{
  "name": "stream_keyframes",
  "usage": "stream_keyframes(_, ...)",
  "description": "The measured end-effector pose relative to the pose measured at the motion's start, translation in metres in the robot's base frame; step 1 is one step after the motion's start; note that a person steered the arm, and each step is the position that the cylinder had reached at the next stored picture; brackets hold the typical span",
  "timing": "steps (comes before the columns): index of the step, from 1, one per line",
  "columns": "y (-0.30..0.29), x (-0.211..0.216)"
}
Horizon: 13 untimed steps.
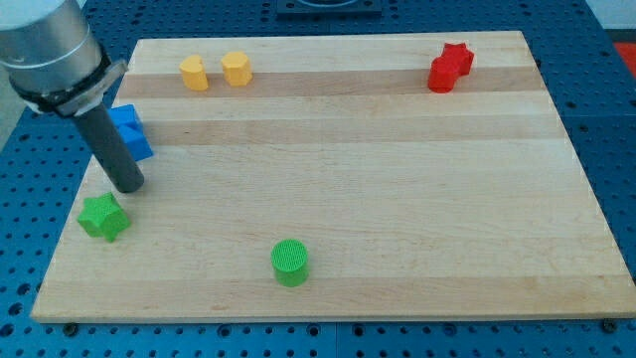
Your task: Push the green star into the green circle
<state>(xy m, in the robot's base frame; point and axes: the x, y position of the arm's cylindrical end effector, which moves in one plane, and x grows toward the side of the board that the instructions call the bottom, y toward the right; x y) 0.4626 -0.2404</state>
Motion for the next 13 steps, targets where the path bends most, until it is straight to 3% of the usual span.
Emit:
stream_keyframes(1, -0.048, 0.008)
stream_keyframes(2, -0.057, 0.022)
stream_keyframes(3, 0.008, 0.033)
stream_keyframes(4, 0.009, 0.051)
stream_keyframes(5, -0.036, 0.047)
stream_keyframes(6, -0.048, 0.069)
stream_keyframes(7, -0.009, 0.083)
stream_keyframes(8, 0.066, 0.085)
stream_keyframes(10, 0.025, 0.116)
stream_keyframes(12, 0.135, 0.109)
stream_keyframes(13, 0.108, 0.112)
